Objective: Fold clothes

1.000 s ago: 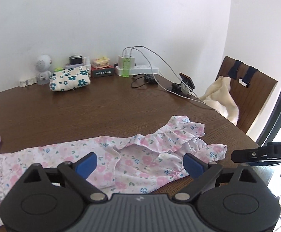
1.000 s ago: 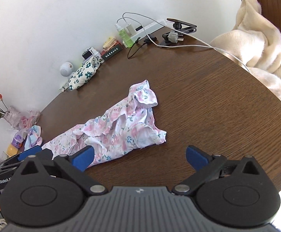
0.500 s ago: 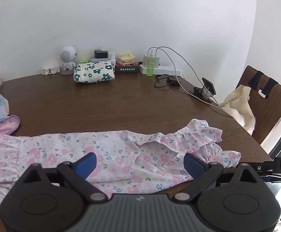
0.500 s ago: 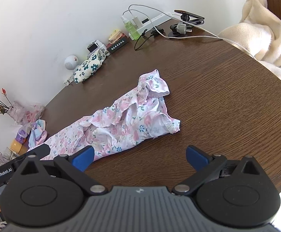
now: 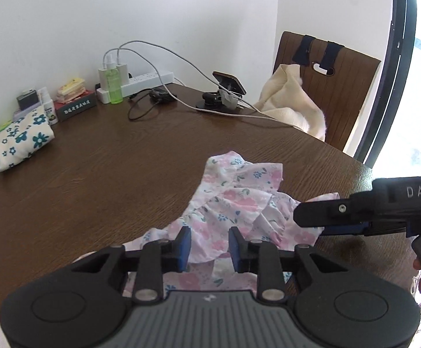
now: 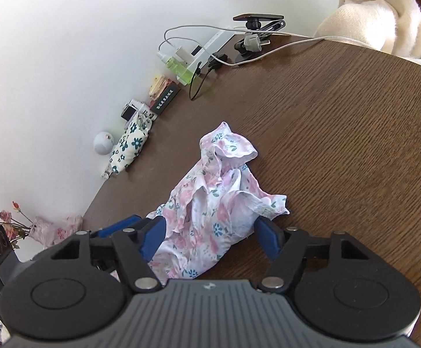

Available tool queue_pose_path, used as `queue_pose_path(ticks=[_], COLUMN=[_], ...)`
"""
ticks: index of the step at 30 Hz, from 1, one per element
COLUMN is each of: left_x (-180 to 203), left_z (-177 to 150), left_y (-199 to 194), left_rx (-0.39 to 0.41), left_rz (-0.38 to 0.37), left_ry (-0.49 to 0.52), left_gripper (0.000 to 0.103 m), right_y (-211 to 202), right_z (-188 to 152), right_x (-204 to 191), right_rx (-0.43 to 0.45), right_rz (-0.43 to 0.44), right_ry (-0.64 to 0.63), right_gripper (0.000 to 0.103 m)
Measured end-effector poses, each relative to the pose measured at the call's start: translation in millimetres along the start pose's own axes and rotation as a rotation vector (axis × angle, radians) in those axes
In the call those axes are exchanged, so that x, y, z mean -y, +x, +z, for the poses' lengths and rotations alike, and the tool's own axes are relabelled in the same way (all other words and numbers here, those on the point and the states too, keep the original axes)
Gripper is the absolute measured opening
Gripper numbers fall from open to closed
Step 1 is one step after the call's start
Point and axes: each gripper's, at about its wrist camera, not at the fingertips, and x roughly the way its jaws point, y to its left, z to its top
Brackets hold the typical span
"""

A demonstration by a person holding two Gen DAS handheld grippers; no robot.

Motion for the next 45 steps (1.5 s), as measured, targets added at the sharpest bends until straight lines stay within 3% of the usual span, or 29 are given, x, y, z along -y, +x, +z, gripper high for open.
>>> queue_pose_path(ticks=[4,14,20,23,26,31,45], left_x=[-5,-19,-21,-22,-23,-26,-28], left_z=[0,-2,-3,-4,-4,-4,-7], left_y=[21,31,30,30,30,29,26], left_rx=[-0.001,-0.01,-0.001,0.005,0.007,0.008,0.012], left_rz=[0.029,-0.007,-0.015,-0.019,-0.02,-0.023,-0.042], left_ry=[0.017,0.012,0.0,-0.004,-0.01,-0.022,-0.026], left_gripper=[0.026,0.026,0.026,0.026,0.026,0.026,0.026], right_y=[13,41,55,50,47,49,71], right_z=[9,32,40,39,36,31,45], right_x=[-1,0,0,3,5,2,2], right_rx=[0.026,0.039,0.04,0.047,0.031,-0.032,0.019], right_rz=[-0.002,0.006,-0.015,-0.03,-0.017,0.023,0.049], right_ry=[0.023,0.054,0.08,0.084,0.102,0.159,0.193], right_gripper=[0.068,0.064,0.044,0.041,0.041,0.051,0.054])
